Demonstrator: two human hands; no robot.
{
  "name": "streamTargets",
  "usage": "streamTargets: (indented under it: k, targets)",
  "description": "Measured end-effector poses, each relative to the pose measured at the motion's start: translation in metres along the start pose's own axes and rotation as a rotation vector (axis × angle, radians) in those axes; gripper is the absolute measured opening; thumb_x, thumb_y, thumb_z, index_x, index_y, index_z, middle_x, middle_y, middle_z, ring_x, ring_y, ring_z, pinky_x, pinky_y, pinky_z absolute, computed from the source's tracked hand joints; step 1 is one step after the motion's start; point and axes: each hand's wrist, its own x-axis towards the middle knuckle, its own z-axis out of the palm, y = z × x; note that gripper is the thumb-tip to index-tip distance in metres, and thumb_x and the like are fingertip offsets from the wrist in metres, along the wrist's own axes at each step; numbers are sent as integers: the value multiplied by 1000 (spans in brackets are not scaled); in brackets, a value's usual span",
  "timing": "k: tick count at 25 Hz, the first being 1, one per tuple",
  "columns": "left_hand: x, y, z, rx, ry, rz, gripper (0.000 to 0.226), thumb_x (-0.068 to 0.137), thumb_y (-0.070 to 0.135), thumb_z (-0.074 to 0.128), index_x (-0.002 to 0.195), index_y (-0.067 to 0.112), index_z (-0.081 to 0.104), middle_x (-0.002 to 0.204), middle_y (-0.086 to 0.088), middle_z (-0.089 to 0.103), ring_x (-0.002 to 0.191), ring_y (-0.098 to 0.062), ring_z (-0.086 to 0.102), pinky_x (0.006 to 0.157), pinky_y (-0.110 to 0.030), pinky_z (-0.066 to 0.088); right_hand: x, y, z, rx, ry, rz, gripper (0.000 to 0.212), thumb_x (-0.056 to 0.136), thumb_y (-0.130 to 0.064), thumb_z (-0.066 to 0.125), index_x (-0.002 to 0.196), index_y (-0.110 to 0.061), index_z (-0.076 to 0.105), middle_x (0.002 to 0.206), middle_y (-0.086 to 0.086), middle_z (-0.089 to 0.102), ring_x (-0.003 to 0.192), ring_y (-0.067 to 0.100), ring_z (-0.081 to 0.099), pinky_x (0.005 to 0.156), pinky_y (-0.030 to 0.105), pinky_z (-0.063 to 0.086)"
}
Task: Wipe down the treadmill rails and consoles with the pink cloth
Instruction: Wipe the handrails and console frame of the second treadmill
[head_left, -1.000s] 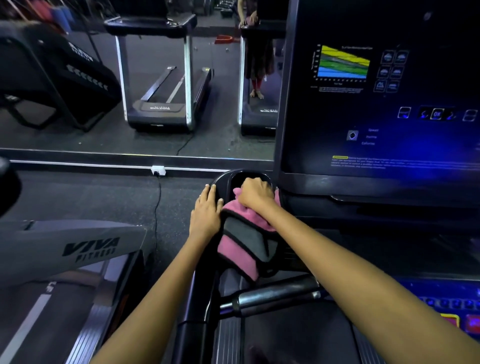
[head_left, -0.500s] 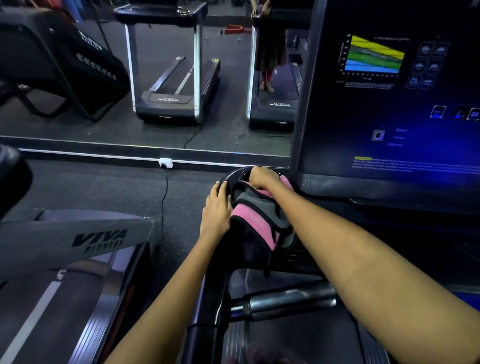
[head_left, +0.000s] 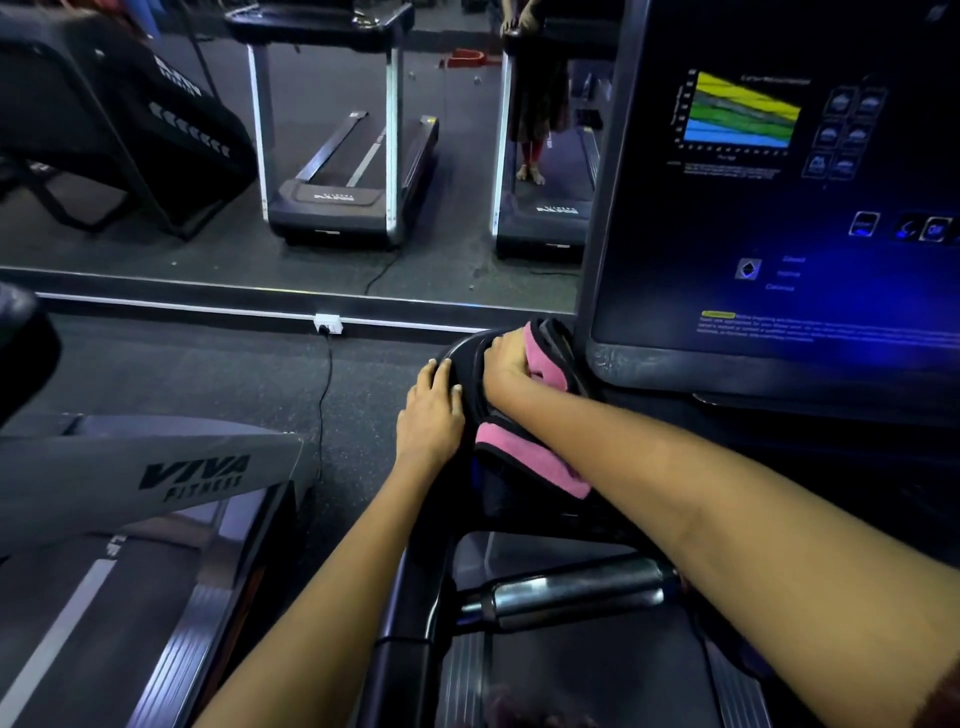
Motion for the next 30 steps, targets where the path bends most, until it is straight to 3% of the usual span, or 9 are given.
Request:
streamTargets:
  k: [3,5,8,12,18,21,23,27,30]
  targets:
    - [-2,1,-1,-24,1,0,47,99,29,33,145,17,28,154,-2,21,135,-27,31,102,-47,35,-23,5,9,-280,157,133,54,95,-49,35,127,-8,50,125,8,56,114,30,53,91,42,42]
    - [-3,1,-2,-29,-4,0,47,99,29,33,145,17,28,154,-2,20,135,-27,31,102,-46,34,-30,8,19,-321,249,240,50,97,-43,34,126,-6,49,124,13,56,114,34,52,92,43,43]
    - [-3,1,-1,-32,-9,3,48,100,30,32,146,18,27,155,-1,19,136,-27,30,104,-45,32,-20,5,28,-285,261,345,53,97,-41,31,128,-1,47,127,15,54,119,31,50,97,39,42]
    - [-4,-1,2,-34,-11,23,49,100,29,30,147,17,25,156,-2,17,138,-26,26,107,-43,30,-7,0,24,-283,162,386,48,93,-48,41,120,-11,57,112,7,59,102,25,54,82,35,46]
    - [-2,-3,2,-29,-29,9,49,101,30,28,148,19,20,157,0,12,138,-27,26,106,-45,31,3,19,2,-74,316,329,61,86,-64,42,116,-14,58,111,5,61,104,25,56,81,34,45]
    - [-2,2,3,128,-86,-11,53,101,35,24,149,21,9,158,-1,3,142,-29,15,110,-52,25,12,19,0,17,416,288,29,95,-29,46,113,-12,61,112,9,61,105,25,58,81,34,47]
    - [-1,4,4,265,-113,-7,54,101,30,26,150,18,6,158,-4,-2,144,-31,7,113,-54,14,13,18,-1,178,512,202,29,93,-7,42,115,-8,62,115,13,58,104,26,59,80,34,49]
    - [0,1,4,412,-130,17,57,96,24,35,149,17,17,158,-5,-6,144,-33,-1,109,-62,-2,1,20,-1,454,620,-157,26,88,-13,48,106,-15,66,113,12,54,103,35,58,79,38,44]
    - [-2,5,3,326,-106,-14,54,100,33,22,150,21,3,158,-3,-2,145,-31,-1,108,-65,-5,7,35,6,379,560,-1,26,90,-15,47,111,-17,62,119,9,49,107,32,56,81,35,41]
